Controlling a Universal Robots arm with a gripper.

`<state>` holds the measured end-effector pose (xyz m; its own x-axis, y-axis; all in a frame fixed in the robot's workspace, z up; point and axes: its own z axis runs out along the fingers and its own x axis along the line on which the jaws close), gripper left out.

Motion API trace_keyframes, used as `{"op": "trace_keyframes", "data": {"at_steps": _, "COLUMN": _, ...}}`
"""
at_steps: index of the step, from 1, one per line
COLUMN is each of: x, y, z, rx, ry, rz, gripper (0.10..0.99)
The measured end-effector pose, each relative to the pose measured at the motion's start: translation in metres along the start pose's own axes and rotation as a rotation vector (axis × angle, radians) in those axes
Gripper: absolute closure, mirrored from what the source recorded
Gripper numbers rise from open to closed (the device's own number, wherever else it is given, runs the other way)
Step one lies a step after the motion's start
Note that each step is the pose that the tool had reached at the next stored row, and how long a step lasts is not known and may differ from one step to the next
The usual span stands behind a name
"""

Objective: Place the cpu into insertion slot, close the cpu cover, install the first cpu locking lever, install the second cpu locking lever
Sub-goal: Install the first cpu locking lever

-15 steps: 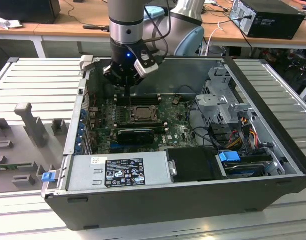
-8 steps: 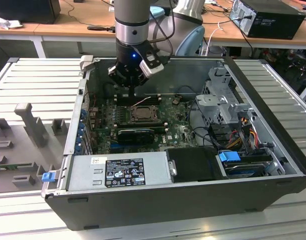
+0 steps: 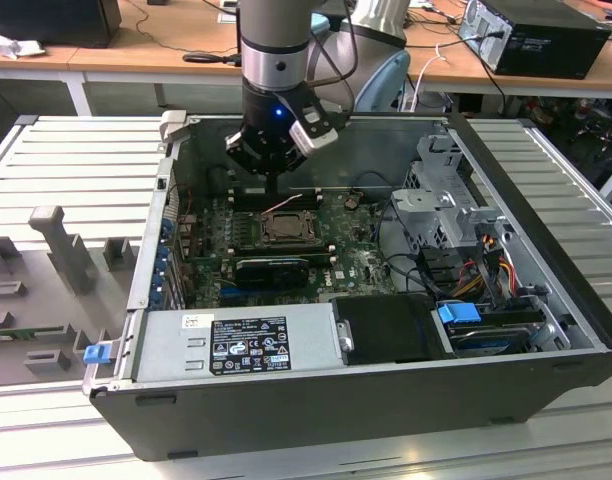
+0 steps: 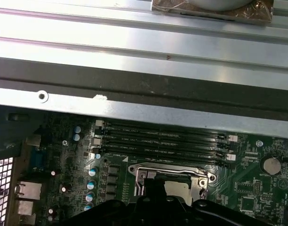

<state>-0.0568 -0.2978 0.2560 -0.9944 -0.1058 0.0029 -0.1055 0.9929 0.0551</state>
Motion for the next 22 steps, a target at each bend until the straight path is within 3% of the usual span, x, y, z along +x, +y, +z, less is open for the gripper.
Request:
{"op": "trace_keyframes", "data": {"at_steps": 19, "x": -0.0035, "y": -0.0005, "z": 0.0009, "rx": 0.000, "ry": 0.0001, "rz": 0.000, "gripper": 0.980}}
{"op": "trace_keyframes", "data": {"at_steps": 22, "x": -0.0056, "y": -0.0011, "z": 0.0012, "rx": -0.012, "ry": -0.0013, "rz": 0.001, "gripper": 0.980}}
